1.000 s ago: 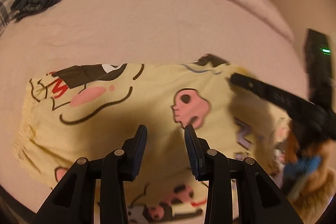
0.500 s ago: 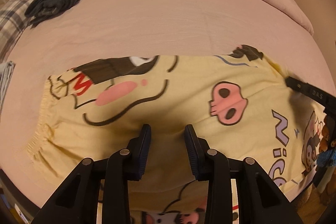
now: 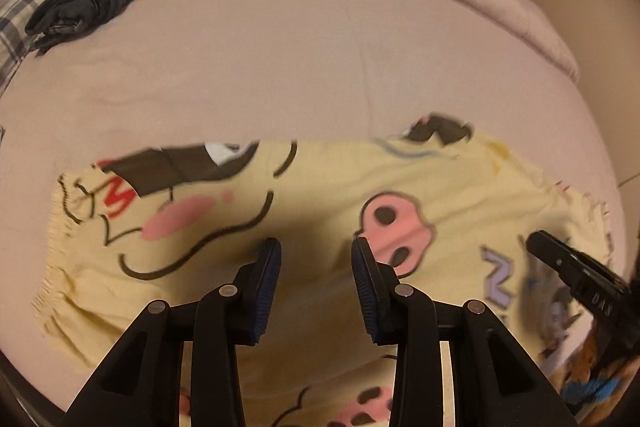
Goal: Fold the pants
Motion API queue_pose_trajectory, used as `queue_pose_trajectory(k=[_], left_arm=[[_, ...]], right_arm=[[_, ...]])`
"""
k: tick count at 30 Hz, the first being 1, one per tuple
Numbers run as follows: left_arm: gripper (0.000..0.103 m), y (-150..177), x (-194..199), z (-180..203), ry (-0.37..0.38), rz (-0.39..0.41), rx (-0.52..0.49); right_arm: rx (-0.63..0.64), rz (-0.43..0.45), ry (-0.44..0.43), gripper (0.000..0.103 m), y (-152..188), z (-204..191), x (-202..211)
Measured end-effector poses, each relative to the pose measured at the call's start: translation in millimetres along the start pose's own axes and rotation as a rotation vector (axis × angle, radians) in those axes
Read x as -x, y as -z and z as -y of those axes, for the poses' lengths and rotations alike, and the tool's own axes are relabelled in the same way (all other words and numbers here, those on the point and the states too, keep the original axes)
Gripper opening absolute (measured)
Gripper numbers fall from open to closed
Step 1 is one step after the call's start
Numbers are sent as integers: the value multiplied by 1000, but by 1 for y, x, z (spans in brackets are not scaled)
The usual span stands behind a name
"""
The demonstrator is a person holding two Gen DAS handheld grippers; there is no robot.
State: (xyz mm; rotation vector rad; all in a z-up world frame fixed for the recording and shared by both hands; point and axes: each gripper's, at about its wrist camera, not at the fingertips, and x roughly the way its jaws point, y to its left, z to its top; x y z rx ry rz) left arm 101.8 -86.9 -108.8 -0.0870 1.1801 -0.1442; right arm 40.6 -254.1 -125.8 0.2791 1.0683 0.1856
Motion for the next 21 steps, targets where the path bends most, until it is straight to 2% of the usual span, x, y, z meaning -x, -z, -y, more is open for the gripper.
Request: queue_pose_trajectory(k=[2,5,7,9,11,12,13,15,16,18,20,21], left_arm=[[36,3,-3,0,-44,13,-10],[36,7,-1,-7,-61,23,-12],[36,5,0,-19,-110,24,17],[36,4,-1,-34,-108,27,55],[36,4,1,-48,-70,21,88],[36,4,2,-53,-63,22,100],[36,3,4,-59,-79,27,114],[36,-2,5,-66,-112,34,126],[36,-4,7,-69,-103,34,133],[36,-3,14,-74,-69,36,141],[36,-3,20,-74,-70,41,143],[36,-1,21,-72,-65,42,141]], right_arm=[[34,10,74,17,9,1,-8],[-29,33,79,13,8,14,-3],[-66,45,102,13,9,27,5],[-86,56,151,13,13,41,11],[-123,57,140,10,17,56,14],[-143,60,140,4,19,63,17],[-162,65,144,0,21,70,20],[-189,66,165,0,22,82,27],[-199,74,201,1,23,87,32],[-214,79,208,10,25,87,42],[-215,83,196,26,24,85,49],[-213,102,192,40,26,84,56]])
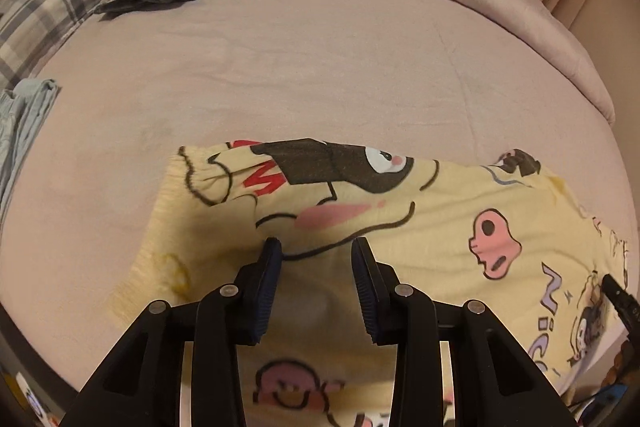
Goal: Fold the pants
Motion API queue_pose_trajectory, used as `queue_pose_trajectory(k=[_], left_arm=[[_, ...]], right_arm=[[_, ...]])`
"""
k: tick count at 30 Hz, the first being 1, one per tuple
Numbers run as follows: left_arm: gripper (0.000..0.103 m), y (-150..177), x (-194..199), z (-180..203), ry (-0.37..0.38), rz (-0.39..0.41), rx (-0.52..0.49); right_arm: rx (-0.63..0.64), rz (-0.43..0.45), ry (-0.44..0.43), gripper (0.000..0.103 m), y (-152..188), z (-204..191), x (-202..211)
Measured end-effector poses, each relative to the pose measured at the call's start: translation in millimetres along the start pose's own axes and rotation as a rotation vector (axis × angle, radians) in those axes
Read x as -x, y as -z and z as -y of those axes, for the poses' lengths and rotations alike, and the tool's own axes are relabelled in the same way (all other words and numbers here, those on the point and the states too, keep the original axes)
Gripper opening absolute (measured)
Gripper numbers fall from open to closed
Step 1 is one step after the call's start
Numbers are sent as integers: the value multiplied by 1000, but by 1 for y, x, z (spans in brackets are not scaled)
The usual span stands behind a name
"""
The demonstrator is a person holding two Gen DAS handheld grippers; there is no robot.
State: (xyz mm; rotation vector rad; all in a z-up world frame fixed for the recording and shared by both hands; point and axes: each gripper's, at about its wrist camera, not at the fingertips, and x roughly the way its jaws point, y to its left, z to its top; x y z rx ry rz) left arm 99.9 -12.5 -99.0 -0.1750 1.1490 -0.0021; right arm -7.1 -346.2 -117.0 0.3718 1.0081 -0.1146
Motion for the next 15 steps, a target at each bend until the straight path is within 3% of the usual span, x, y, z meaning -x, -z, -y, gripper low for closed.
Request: queue_pose_trajectory(k=[1,6,11,13,15], left_arm=[[36,2,3,3,19,-5,-5],[36,14,10,36,118,-17,-87],[37,30,11,104,251,-62,-220],[41,37,9,134,300,-83,-270],[41,44,9,166,336,-93,-306]], right_arm=[[-6,25,-8,50,1,-1,7],[-28,18,-103,51,11,-14,5],[-117,36,-111,53,27,18,23],[-189,66,-110,62,30,48,38],[-234,115,-50,71,34,74,54]])
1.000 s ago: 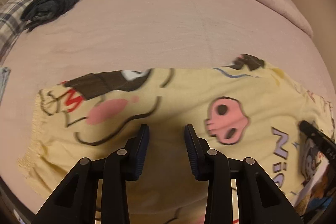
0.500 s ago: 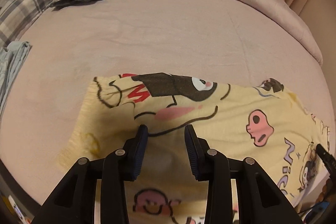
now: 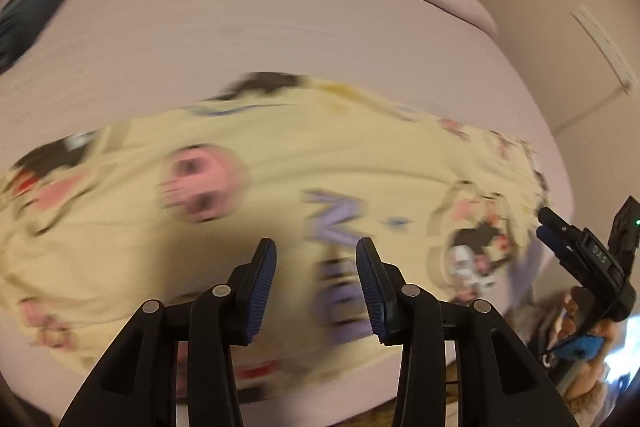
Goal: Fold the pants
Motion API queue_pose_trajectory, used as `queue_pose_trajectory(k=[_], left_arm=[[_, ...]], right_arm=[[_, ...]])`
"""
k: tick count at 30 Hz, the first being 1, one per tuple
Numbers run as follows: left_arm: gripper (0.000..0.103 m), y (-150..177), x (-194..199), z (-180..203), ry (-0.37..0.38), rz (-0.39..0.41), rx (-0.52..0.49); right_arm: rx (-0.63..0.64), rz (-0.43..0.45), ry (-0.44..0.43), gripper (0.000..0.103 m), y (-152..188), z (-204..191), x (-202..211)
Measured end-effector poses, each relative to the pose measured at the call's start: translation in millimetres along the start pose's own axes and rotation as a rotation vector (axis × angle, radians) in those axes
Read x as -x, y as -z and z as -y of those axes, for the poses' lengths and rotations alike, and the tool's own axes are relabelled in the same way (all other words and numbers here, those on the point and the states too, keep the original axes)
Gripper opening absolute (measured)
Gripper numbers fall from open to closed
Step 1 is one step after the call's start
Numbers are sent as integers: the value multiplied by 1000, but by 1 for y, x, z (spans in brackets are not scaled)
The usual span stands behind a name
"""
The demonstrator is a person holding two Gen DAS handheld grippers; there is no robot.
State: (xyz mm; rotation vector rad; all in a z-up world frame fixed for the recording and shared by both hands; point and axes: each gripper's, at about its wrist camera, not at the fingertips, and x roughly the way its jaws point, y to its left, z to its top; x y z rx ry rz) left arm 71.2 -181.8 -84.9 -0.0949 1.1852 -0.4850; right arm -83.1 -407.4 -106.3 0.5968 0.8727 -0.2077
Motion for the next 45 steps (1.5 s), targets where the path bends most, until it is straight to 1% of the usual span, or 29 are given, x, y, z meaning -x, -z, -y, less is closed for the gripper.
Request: queue_pose_trajectory(k=[1,2,6,8,10,12,16,19,23,26,30,32,33,34,35,36,37,38,40,43,45], left_arm=[[41,-2,-5,16,10,-1,-17],[41,-6,-11,32,25,1,-35],[41,-21,-35,85,77,6,-87],[41,-30,-46,97,76,13,-100],[41,-37,-57,109,99,19,-90],[41,-41,-65,116,116,27,-81],[41,-45,-88,126,112,10,-75],[41,-41,-101,125,60,5,-88],[41,-33,-106,129,22,37,-150],[41,-28,-107,129,8,52,-170],[40,-24,-108,131,-7,64,-185],[40,-24,-109,132,-15,65,-185],[40,-24,-108,131,-14,65,-178],[40,-24,-108,130,-10,65,-173],[40,-25,-108,129,-3,65,-167],[40,-26,-108,129,4,64,-166],[40,-26,-107,127,12,64,-165],[40,-27,-107,126,19,60,-163],[40,-29,-106,127,32,54,-161],[40,-34,-101,122,66,30,-129],[40,-38,-94,119,82,21,-105]], right_arm=[[-17,22,17,73,-1,9,6],[-57,59,28,73,-3,26,16],[-201,138,16,75,-9,77,40],[-242,168,23,75,-11,95,45],[-278,168,26,75,-13,109,43],[-303,168,2,75,-14,118,36],[-347,162,-35,75,-19,134,22],[-362,185,-85,75,-22,140,20],[-377,222,-129,75,-30,141,11],[-369,246,-141,75,-35,139,3],[-349,257,-118,75,-42,132,-3],[-338,261,-103,70,-46,128,-5],[-336,263,-96,61,-48,127,-7],[-333,263,-90,48,-49,126,-9],[-337,261,-80,41,-49,127,-10],[-345,257,-63,26,-50,129,-12],[-352,257,-57,14,-50,130,-15],[-360,261,-54,10,-50,132,-14],[-343,281,-63,6,-51,130,-11],[-265,312,-82,5,-57,112,2],[-196,327,-102,5,-66,92,12]])
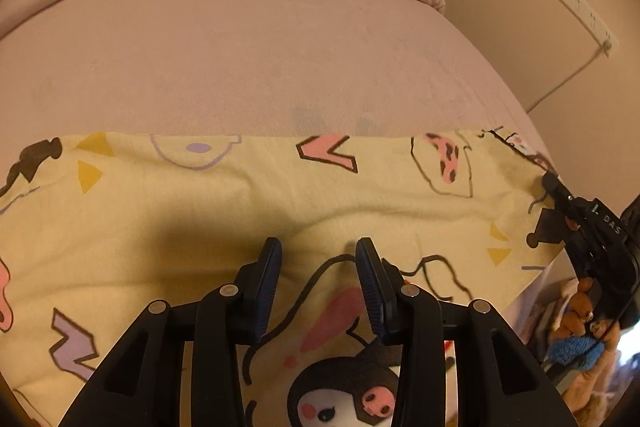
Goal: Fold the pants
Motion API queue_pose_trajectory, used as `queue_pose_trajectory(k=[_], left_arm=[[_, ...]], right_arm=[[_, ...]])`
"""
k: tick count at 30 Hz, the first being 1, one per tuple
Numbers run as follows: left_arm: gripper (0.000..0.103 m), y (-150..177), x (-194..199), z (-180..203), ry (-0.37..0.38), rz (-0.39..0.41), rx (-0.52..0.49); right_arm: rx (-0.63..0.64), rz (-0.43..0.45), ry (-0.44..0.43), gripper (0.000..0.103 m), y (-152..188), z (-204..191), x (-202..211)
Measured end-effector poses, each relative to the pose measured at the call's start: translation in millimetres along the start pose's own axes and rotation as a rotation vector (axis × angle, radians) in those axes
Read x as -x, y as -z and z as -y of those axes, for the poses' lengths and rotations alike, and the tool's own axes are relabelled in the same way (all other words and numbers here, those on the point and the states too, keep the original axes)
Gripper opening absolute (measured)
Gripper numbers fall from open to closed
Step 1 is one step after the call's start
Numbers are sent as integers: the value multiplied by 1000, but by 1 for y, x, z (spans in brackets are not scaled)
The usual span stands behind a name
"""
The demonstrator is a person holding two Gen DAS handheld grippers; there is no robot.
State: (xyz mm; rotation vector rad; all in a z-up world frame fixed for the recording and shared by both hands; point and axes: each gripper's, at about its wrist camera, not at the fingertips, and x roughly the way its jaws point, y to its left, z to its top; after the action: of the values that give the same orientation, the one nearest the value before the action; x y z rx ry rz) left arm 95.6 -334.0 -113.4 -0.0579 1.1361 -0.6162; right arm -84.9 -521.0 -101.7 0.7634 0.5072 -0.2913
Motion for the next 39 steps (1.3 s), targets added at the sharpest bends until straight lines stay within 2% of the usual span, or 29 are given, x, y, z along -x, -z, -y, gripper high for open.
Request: queue_pose_trajectory(k=[5,7,9,11,15,17,19,22,25,28,32,34,37,39], left_arm=[[40,-15,24,-12,78,-28,55],[40,-23,32,-19,72,-43,74],[40,-29,40,-30,68,-36,105],[40,-32,45,-45,98,-39,157],[41,-30,42,-58,187,-92,184],[43,-27,34,-58,245,-128,189],[50,-22,23,-56,299,-167,213],[51,-17,15,-57,349,-190,252],[54,-19,11,-60,419,-201,311],[57,-24,16,-68,429,-188,348],[58,-29,18,-65,435,-197,347],[58,-33,18,-62,402,-194,329],[58,-40,4,-49,303,-212,291],[58,-41,1,-45,316,-217,275]], right_arm=[[118,-28,-115,5,-9,-46,0],[173,-54,-143,5,-6,-64,-4],[214,-93,-170,5,2,-80,-11],[247,-122,-201,5,12,-93,-14],[325,-185,-261,5,44,-123,-20],[355,-218,-274,5,62,-127,-29],[375,-272,-267,5,81,-129,-44],[376,-327,-238,5,100,-118,-57],[385,-320,-239,5,104,-113,-54],[429,-316,-217,5,106,-109,-51],[470,-325,-211,5,111,-111,-50],[490,-320,-213,5,113,-113,-50],[510,-325,-215,5,116,-116,-50],[536,-329,-205,5,118,-116,-52]])
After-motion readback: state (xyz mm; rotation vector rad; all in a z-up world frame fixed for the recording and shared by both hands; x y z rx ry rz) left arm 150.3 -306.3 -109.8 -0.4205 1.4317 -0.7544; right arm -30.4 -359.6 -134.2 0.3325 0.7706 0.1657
